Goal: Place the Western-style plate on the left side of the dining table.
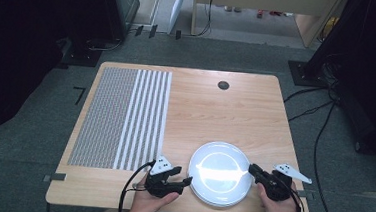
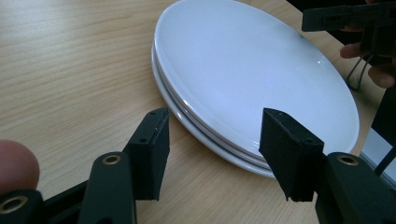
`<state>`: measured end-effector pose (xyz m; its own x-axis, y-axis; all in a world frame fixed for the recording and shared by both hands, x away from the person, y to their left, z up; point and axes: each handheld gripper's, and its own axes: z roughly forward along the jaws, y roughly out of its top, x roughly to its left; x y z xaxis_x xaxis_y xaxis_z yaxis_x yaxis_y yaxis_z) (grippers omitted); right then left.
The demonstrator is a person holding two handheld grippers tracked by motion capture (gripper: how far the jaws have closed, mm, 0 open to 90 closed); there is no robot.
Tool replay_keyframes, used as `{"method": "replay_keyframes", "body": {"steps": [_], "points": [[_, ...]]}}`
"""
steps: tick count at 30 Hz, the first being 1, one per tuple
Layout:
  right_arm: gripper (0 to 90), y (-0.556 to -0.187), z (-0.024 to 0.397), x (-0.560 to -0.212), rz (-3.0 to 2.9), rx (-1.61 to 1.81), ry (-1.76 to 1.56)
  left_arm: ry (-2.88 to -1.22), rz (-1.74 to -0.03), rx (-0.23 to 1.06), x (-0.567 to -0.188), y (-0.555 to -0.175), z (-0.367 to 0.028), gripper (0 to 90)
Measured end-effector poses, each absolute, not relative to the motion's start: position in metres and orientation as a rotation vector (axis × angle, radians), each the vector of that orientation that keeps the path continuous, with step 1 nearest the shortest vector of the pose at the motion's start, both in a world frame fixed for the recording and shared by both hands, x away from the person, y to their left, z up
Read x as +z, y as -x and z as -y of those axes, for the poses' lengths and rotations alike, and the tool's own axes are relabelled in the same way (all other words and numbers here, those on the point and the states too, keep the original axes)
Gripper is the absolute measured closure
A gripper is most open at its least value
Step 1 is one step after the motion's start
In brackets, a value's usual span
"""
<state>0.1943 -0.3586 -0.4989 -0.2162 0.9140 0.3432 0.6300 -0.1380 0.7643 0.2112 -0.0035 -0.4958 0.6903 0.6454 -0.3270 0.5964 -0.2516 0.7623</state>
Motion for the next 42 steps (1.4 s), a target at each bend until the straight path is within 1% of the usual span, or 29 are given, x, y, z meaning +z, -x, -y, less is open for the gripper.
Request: {"method": "replay_keyframes", "body": {"steps": [8, 13, 15, 19, 22, 27, 33, 42], "points": [[82.0, -0.197, 0.362, -0.504, -1.81, 1.301, -1.795, -1.965, -0.977, 0.048, -0.501, -0.212, 0.008, 42.1], [81.8, -0.197, 0.364, -0.505, -1.799, 1.326, -1.819, -1.981, -0.994, 0.018, -0.505, -0.211, 0.016, 41.0], [81.6, -0.197, 0.365, -0.505, -1.804, 1.343, -1.832, -1.991, -0.992, 0.027, -0.506, -0.209, 0.02, 40.6], [81.1, -0.198, 0.366, -0.505, -1.805, 1.361, -1.838, -1.989, -1.0, 0.02, -0.506, -0.21, 0.019, 40.2], [80.6, -0.198, 0.366, -0.506, -1.8, 1.379, -1.848, -1.982, -1.007, -0.012, -0.507, -0.211, 0.018, 40.1], [80.6, -0.198, 0.365, -0.507, -1.799, 1.383, -1.84, -1.989, -0.987, -0.029, -0.509, -0.209, 0.022, 39.0], [81.1, -0.198, 0.365, -0.507, -1.809, 1.388, -1.841, -1.955, -1.006, -0.075, -0.508, -0.213, 0.019, 39.2], [81.2, -0.198, 0.364, -0.508, -1.829, 1.412, -1.841, -1.952, -1.015, -0.084, -0.508, -0.215, 0.017, 38.8]]}}
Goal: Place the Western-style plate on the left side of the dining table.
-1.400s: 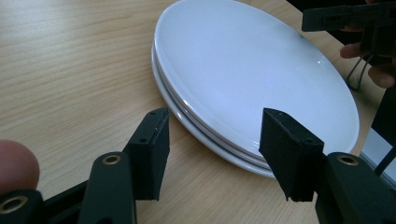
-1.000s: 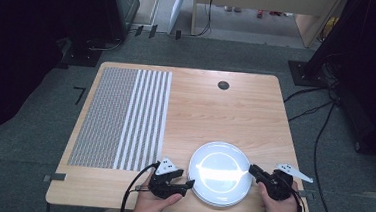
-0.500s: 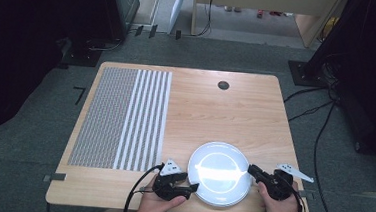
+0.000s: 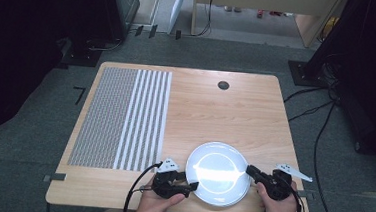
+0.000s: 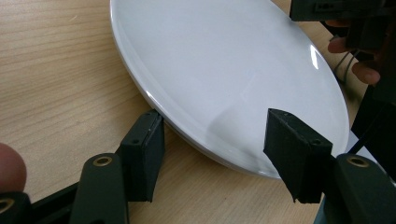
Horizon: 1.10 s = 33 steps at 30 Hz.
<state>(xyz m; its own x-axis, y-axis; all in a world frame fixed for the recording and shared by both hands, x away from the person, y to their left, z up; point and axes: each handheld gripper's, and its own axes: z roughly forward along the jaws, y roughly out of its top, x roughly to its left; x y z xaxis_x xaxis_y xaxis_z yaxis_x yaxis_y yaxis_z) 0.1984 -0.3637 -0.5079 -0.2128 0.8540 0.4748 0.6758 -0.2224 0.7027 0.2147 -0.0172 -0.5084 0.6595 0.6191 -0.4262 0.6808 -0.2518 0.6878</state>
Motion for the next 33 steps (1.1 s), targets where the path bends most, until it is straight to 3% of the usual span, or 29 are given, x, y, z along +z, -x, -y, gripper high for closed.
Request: {"method": "replay_keyframes", "body": {"steps": [14, 33], "points": [[82.1, -0.199, 0.356, -0.509, -1.847, 1.524, -1.811, -1.905, -1.055, -0.108, -0.505, -0.22, 0.002, 45.5], [79.7, -0.201, 0.369, -0.514, -1.769, 1.502, -1.909, -1.936, -1.084, -0.123, -0.511, -0.221, 0.008, 45.6]]}}
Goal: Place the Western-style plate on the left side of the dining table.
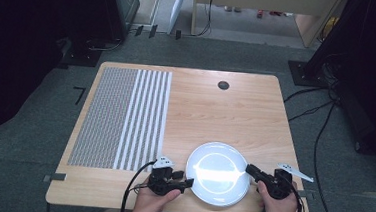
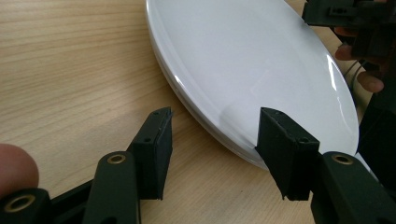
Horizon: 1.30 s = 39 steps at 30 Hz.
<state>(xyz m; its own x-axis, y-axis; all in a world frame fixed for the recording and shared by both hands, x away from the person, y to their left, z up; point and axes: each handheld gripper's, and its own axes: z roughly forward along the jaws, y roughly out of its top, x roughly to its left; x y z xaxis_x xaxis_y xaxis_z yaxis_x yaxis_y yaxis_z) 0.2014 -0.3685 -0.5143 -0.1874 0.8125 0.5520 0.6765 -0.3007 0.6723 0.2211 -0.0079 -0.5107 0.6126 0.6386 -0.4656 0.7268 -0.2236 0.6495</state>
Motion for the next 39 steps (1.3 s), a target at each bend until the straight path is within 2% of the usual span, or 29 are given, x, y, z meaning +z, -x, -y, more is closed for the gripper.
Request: {"method": "replay_keyframes", "body": {"steps": [20, 26, 31, 33, 39], "points": [[79.2, -0.202, 0.36, -0.517, -1.844, 1.548, -1.859, -1.888, -1.078, -0.133, -0.508, -0.222, 0.001, 50.4], [79.2, -0.202, 0.355, -0.518, -1.868, 1.557, -1.85, -1.854, -1.108, -0.178, -0.508, -0.226, -0.011, 60.0], [78.8, -0.202, 0.355, -0.518, -1.865, 1.566, -1.863, -1.828, -1.118, -0.202, -0.507, -0.228, -0.018, 62.9], [78.8, -0.203, 0.355, -0.518, -1.865, 1.564, -1.866, -1.83, -1.12, -0.197, -0.507, -0.229, -0.02, 66.6], [79.1, -0.204, 0.353, -0.521, -1.869, 1.551, -1.884, -1.839, -1.108, -0.201, -0.507, -0.23, -0.02, 67.5]]}}
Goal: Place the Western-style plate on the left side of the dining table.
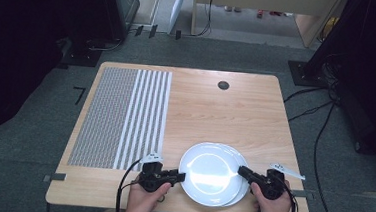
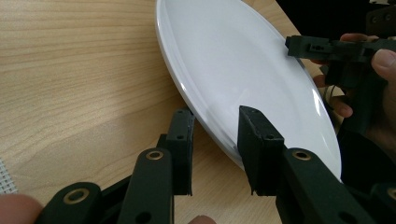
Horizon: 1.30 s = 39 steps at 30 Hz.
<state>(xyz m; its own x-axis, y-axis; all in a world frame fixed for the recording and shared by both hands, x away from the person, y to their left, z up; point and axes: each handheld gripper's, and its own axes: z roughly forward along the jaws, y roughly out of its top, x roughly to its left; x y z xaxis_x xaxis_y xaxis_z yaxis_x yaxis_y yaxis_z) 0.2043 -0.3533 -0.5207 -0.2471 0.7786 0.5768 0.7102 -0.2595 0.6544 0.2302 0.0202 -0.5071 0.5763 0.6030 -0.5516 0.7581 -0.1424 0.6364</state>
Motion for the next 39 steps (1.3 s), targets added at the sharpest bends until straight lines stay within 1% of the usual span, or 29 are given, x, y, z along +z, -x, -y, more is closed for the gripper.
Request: {"method": "replay_keyframes", "body": {"steps": [8, 15, 19, 26, 35, 39], "points": [[79.9, -0.206, 0.353, -0.523, -1.852, 1.571, -1.941, -1.829, -1.111, -0.21, -0.508, -0.232, -0.021, 69.0], [85.2, -0.206, 0.359, -0.525, -1.799, 1.637, -1.999, -1.825, -1.118, -0.206, -0.508, -0.232, -0.021, 70.0], [86.0, -0.205, 0.36, -0.525, -1.785, 1.655, -2.014, -1.819, -1.122, -0.211, -0.509, -0.232, -0.021, 70.3], [85.9, -0.204, 0.364, -0.522, -1.744, 1.769, -2.037, -1.784, -1.145, -0.234, -0.51, -0.233, -0.025, 72.7], [85.6, -0.204, 0.361, -0.522, -1.743, 1.786, -2.04, -1.781, -1.13, -0.244, -0.511, -0.233, -0.024, 73.3], [86.8, -0.204, 0.361, -0.521, -1.733, 1.799, -2.045, -1.78, -1.122, -0.245, -0.51, -0.233, -0.024, 73.6]]}}
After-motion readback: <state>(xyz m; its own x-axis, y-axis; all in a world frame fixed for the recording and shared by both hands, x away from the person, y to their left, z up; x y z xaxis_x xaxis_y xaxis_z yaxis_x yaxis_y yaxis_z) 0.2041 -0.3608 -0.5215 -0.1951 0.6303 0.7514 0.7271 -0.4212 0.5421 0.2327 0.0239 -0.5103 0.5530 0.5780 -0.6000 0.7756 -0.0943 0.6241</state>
